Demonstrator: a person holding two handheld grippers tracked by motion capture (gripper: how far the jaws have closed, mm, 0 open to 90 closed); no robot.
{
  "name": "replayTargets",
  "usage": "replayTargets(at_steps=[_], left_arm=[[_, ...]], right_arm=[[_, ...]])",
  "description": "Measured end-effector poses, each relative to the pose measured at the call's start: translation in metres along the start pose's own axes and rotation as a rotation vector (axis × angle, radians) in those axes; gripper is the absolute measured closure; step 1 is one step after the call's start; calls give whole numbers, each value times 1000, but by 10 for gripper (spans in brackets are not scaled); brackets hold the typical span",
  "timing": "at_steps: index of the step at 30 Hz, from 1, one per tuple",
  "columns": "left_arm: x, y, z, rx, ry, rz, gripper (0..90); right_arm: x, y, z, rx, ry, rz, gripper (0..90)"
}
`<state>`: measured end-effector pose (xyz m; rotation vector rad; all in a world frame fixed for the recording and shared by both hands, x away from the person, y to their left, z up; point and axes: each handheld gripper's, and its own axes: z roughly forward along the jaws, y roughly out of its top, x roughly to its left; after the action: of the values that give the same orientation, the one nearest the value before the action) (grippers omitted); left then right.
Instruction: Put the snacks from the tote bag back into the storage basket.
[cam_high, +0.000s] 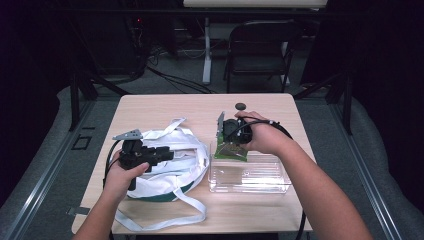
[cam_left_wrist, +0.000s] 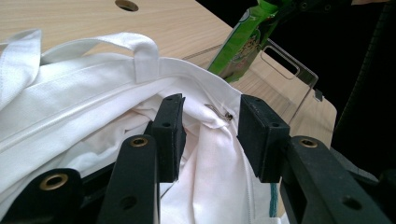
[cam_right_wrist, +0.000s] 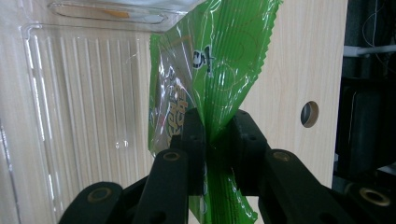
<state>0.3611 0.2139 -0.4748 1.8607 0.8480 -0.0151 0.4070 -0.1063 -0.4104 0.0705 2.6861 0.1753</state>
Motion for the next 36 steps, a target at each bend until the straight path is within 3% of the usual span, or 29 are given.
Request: replayTargets(at_steps=[9,28,36], left_arm=[[1,-3,-7,-19,15,-12,607],[2,-7,-16,-26,38,-21,611],[2,-7,-16,-26,37,-20,610]], right_arm=[[1,7,15,32,-15,-35,775],[0,15,36,32,-16,-46,768],[-1,14,36,32,-21,-42,677]])
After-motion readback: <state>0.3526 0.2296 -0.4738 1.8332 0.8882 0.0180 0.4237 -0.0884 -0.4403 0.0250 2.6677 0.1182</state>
